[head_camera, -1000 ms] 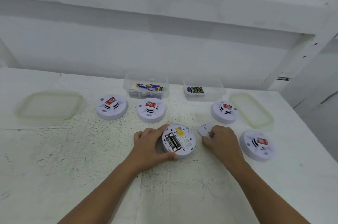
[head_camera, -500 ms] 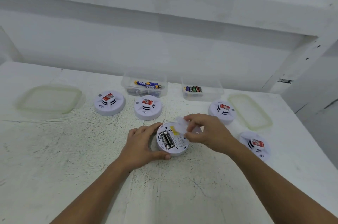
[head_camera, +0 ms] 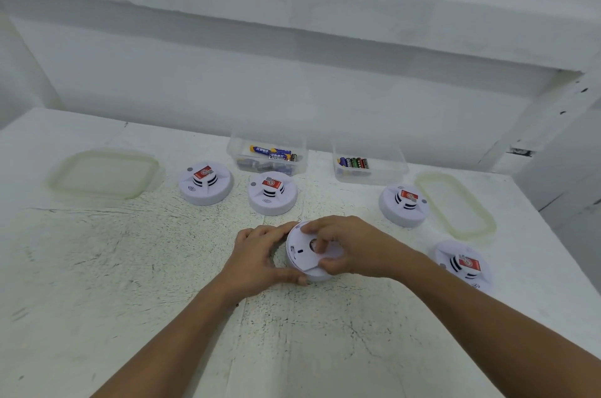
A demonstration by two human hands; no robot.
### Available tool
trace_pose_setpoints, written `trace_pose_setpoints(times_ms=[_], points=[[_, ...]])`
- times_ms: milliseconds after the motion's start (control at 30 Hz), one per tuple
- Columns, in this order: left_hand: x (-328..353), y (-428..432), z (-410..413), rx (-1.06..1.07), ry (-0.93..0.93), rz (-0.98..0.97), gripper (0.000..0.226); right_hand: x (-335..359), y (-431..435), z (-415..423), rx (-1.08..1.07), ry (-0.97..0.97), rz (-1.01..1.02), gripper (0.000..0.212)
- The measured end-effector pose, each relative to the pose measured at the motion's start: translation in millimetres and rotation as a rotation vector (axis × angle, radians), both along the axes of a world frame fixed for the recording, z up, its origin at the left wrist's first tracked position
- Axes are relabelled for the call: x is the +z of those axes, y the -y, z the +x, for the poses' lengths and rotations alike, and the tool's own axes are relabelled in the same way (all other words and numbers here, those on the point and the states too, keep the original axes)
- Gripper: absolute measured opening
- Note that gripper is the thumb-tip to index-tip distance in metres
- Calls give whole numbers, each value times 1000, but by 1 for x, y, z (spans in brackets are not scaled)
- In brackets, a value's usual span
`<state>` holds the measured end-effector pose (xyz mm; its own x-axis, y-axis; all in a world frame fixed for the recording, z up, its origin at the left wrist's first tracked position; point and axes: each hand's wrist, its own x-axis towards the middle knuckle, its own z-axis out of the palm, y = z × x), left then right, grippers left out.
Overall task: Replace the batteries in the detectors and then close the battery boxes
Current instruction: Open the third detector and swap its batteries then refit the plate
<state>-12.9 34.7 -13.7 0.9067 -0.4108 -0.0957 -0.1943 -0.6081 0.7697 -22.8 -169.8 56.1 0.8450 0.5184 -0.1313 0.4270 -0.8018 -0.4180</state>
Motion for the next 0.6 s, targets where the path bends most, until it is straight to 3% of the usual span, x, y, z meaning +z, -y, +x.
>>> trace_pose_setpoints(times_ms=[600], points=[[-17,-1,12,-27,48,24,97,-17,11,4,-52,-86,177,12]])
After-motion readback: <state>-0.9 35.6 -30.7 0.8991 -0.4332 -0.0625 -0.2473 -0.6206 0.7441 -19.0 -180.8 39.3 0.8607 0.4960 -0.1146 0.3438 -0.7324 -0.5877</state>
